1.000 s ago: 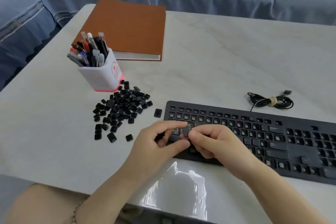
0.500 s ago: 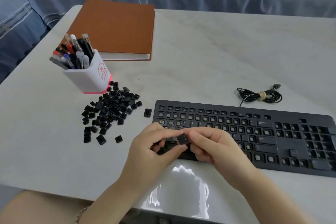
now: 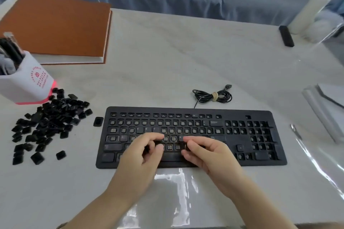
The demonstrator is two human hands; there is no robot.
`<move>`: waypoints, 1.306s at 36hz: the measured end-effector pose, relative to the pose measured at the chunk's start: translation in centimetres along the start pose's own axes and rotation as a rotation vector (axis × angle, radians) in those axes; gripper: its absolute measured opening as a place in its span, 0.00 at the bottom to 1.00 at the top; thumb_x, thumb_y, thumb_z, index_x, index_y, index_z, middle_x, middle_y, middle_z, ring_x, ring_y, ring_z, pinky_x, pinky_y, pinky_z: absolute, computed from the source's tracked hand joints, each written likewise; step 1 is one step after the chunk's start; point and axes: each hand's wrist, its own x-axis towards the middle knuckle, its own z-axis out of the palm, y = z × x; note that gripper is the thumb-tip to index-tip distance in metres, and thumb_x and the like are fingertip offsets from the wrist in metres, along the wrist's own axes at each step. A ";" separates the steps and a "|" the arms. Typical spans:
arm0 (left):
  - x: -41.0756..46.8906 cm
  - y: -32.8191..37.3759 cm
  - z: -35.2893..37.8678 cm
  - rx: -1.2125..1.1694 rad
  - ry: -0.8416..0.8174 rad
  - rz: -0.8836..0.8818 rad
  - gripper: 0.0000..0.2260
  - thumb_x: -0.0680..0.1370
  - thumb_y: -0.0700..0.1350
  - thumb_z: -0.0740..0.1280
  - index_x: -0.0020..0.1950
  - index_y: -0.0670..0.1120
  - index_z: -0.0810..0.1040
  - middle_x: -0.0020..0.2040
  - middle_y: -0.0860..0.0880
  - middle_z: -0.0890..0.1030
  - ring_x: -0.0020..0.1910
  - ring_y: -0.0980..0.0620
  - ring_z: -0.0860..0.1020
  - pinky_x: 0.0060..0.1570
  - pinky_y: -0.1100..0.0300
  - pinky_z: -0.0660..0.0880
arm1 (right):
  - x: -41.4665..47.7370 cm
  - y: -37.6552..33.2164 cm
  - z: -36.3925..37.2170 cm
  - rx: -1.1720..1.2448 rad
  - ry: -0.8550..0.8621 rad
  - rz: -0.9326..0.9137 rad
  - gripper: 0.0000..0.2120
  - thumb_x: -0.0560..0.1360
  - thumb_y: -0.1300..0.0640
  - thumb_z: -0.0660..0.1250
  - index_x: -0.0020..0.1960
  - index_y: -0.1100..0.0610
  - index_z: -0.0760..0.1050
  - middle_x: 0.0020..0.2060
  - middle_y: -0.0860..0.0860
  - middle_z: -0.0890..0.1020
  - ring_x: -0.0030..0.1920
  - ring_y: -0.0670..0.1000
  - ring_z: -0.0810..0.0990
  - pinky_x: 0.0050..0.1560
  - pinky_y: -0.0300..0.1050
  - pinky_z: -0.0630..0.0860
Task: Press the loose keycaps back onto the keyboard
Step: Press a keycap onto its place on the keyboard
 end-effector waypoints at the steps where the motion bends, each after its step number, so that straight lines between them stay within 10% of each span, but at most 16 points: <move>1: 0.1 0.2 0.5 -0.006 -0.021 -0.028 0.10 0.78 0.39 0.64 0.50 0.55 0.78 0.37 0.55 0.73 0.32 0.62 0.71 0.37 0.75 0.66 | -0.1 -0.1 -0.9 -0.008 0.021 -0.005 0.08 0.74 0.67 0.66 0.45 0.57 0.82 0.34 0.49 0.82 0.39 0.48 0.84 0.41 0.34 0.78; 9: 0.1 0.3 2.5 0.062 -0.093 -0.077 0.13 0.82 0.41 0.56 0.50 0.59 0.74 0.43 0.62 0.75 0.44 0.73 0.72 0.42 0.80 0.63 | -1.3 -0.3 -6.1 -0.367 0.215 -0.107 0.12 0.67 0.64 0.74 0.46 0.51 0.81 0.31 0.49 0.77 0.35 0.48 0.79 0.54 0.49 0.76; 22: -0.3 -1.5 1.6 0.169 -0.024 -0.041 0.06 0.79 0.47 0.61 0.43 0.55 0.73 0.37 0.59 0.78 0.40 0.63 0.74 0.39 0.73 0.66 | 0.0 0.3 -7.8 -0.522 0.263 -0.248 0.10 0.67 0.64 0.74 0.41 0.50 0.81 0.32 0.50 0.77 0.32 0.39 0.74 0.39 0.25 0.70; 47: -1.0 -2.4 0.6 0.194 0.035 -0.043 0.11 0.82 0.43 0.55 0.54 0.59 0.70 0.50 0.67 0.74 0.51 0.73 0.71 0.48 0.81 0.62 | 3.9 1.1 -5.8 -0.980 0.186 -0.483 0.09 0.62 0.60 0.78 0.42 0.54 0.83 0.37 0.43 0.74 0.38 0.31 0.71 0.39 0.23 0.64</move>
